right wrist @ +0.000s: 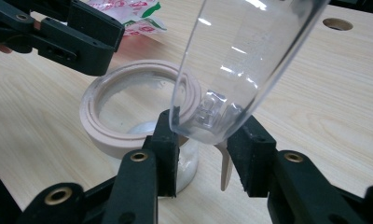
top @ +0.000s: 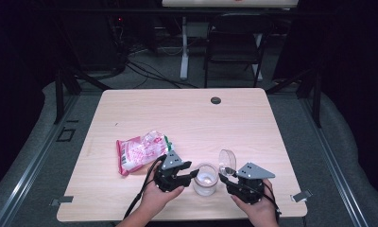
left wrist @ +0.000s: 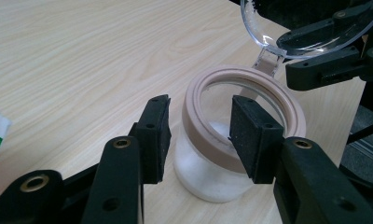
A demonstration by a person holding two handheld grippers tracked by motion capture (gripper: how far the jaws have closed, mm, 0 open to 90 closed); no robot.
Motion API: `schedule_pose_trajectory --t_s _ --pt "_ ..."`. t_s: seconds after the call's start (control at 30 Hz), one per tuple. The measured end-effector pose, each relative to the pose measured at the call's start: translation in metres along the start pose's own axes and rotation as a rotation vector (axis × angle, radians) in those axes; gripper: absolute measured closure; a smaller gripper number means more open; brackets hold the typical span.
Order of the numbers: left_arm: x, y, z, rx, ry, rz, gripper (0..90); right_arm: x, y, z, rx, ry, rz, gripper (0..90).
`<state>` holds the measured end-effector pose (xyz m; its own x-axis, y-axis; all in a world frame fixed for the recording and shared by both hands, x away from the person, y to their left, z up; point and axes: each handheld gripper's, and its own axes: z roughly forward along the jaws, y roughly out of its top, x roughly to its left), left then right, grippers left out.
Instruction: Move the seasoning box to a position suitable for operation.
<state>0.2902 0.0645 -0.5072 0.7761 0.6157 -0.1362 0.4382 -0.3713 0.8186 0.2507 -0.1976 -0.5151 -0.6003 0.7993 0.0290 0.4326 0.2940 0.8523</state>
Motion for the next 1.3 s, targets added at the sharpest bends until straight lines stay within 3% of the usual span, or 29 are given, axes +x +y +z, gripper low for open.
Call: schedule_pose_trajectory --t_s 0.27,0.57,0.9,1.0,1.3 --pt "0.005 -0.001 -0.007 -0.006 0.024 -0.005 57.3 -0.011 0.000 0.003 -0.020 -0.011 0.033 68.4" --pt "0.013 -0.008 -0.015 -0.007 0.061 -0.038 56.5 -0.028 0.001 0.012 -0.039 -0.006 0.078 70.5" --pt "0.028 -0.020 -0.032 -0.016 0.129 -0.069 56.5 -0.042 0.008 0.022 -0.038 0.006 0.080 72.9" --pt "0.033 -0.025 -0.037 -0.021 0.153 -0.085 56.5 -0.046 0.010 0.024 -0.031 0.015 0.060 72.8" --pt "0.050 -0.033 -0.050 -0.026 0.196 -0.132 56.4 -0.057 0.014 0.029 -0.028 0.030 0.052 68.0"
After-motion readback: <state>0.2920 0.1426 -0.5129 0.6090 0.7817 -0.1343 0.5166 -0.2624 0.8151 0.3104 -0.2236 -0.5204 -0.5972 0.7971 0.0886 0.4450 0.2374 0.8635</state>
